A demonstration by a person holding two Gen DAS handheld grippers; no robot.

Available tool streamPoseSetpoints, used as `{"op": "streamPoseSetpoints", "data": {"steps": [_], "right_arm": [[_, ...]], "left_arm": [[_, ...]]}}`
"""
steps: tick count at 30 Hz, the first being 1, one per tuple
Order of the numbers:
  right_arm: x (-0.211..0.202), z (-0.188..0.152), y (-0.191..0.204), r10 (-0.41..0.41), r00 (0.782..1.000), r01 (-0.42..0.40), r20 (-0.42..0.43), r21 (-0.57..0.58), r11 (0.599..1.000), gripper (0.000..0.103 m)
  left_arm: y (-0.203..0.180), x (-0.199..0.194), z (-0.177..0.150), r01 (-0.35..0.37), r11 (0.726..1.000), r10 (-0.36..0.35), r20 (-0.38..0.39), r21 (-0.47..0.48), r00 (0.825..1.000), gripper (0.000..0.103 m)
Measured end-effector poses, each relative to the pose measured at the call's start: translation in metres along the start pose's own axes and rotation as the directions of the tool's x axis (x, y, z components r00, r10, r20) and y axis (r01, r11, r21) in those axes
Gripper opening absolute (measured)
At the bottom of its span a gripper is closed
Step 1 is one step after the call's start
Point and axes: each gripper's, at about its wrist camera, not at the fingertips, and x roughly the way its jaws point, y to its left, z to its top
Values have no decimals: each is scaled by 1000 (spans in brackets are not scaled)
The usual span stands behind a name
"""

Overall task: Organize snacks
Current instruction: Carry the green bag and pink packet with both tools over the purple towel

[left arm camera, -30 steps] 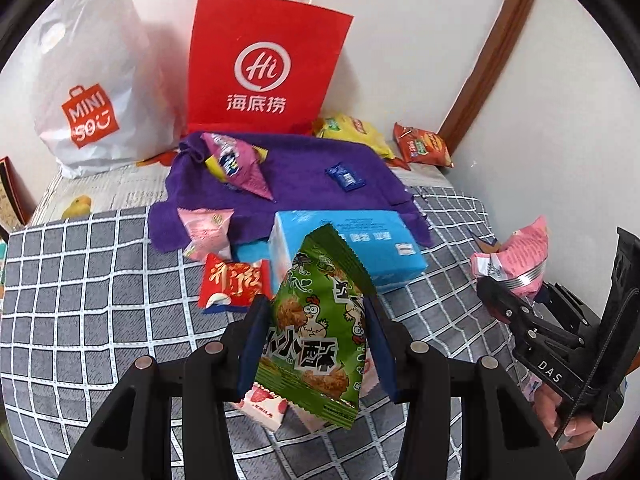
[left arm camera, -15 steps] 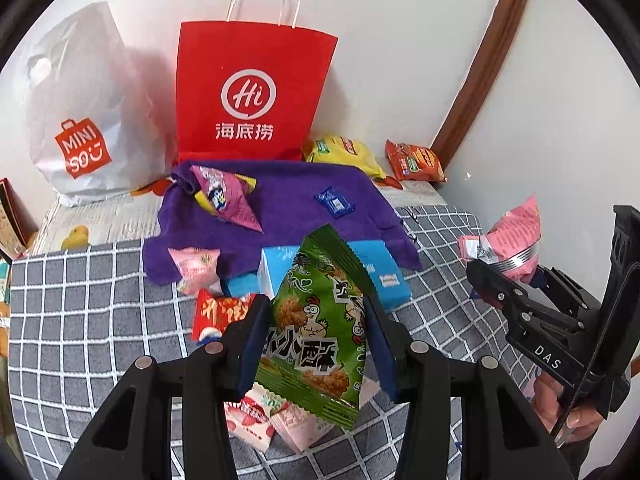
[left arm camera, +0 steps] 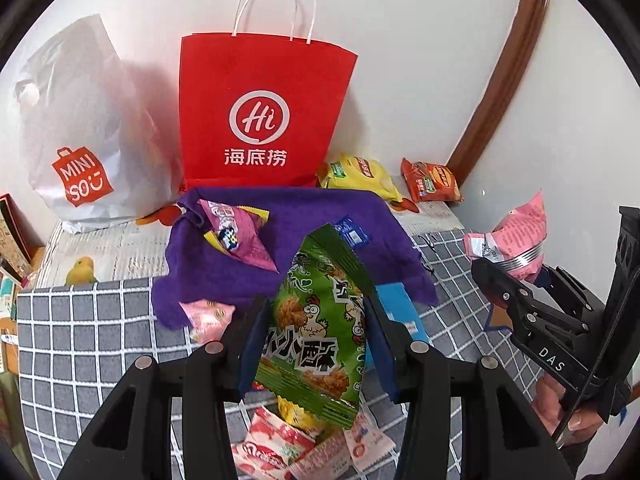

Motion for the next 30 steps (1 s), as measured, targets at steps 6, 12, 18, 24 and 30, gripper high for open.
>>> {"op": "streamPoseSetpoints", "data": {"steps": [6, 12, 18, 24, 30], "right_arm": [[14, 14, 1, 1, 1000, -1, 6, -28, 1000, 57], [32, 32, -3, 10, 1000, -10, 13, -24, 1000, 57], [56, 49, -3, 4, 1000, -4, 3, -36, 999, 57], [70, 67, -4, -1, 1000, 2, 23, -48, 999, 57], [97, 69, -4, 33, 999, -34, -17, -55, 998, 57]], "left_arm": [[8, 8, 20, -10, 1000, 10, 13, -8, 1000, 45], [16, 13, 39, -21, 1000, 21, 40, 2, 999, 45], [31, 27, 55, -38, 999, 38, 34, 1, 999, 45], [44, 44, 69, -32, 999, 32, 26, -10, 999, 45], [64, 68, 70, -28, 999, 28, -8, -39, 1000, 45]]}}
